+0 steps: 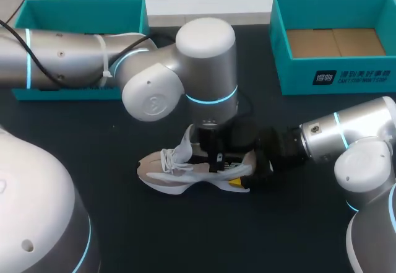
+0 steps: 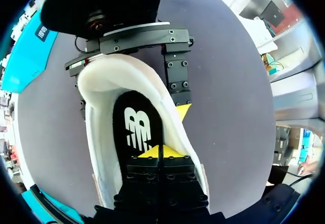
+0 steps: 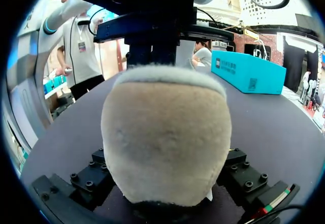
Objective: Take the shoe out of the shoebox, open the shoe tongue, remove and reinsert the insole, then place the shoe into the shoebox
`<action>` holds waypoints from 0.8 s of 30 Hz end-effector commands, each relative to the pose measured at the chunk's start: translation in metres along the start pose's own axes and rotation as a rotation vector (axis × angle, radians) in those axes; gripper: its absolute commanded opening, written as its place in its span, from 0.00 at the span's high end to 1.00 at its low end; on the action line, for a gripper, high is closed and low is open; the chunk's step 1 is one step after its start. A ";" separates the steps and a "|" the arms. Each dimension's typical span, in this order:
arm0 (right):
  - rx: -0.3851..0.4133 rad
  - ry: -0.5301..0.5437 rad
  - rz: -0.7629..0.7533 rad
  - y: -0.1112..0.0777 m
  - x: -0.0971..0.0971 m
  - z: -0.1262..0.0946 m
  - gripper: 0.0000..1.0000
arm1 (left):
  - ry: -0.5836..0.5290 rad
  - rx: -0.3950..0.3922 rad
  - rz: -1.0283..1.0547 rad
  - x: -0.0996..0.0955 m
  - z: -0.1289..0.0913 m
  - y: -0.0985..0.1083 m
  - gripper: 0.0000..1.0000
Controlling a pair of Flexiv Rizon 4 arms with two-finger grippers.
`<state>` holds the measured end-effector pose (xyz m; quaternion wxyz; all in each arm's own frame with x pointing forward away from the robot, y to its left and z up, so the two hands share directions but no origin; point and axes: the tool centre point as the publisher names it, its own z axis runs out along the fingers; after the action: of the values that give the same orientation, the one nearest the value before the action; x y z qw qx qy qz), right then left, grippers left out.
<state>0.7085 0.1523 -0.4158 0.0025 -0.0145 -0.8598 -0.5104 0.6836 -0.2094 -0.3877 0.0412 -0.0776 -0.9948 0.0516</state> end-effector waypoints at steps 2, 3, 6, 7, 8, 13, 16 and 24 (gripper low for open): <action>0.004 -0.003 0.001 -0.002 -0.001 0.002 1.00 | 0.006 0.006 0.007 0.005 0.007 0.005 0.71; 0.004 -0.003 0.001 -0.002 -0.001 0.002 1.00 | 0.010 0.006 0.006 0.004 0.008 0.006 0.75; 0.004 -0.003 0.001 -0.002 -0.001 0.002 1.00 | 0.014 0.003 0.000 0.003 0.011 0.008 0.90; 0.004 -0.003 0.001 -0.002 -0.001 0.002 1.00 | 0.013 0.003 -0.004 0.002 0.012 0.009 0.92; 0.004 -0.003 0.001 -0.002 -0.001 0.002 1.00 | 0.014 0.003 -0.005 0.001 0.013 0.010 0.91; 0.004 -0.003 0.001 -0.002 -0.001 0.002 1.00 | 0.005 0.004 -0.006 -0.003 0.019 0.013 0.73; 0.004 -0.003 0.001 -0.002 -0.001 0.002 1.00 | 0.001 0.007 -0.003 -0.002 0.020 0.014 0.67; 0.004 -0.003 0.001 -0.002 -0.001 0.002 1.00 | -0.009 0.009 0.005 0.000 0.018 0.015 0.62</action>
<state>0.7080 0.1525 -0.4160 0.0024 -0.0142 -0.8599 -0.5103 0.6906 -0.1995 -0.4027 0.0383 -0.0784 -0.9947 0.0541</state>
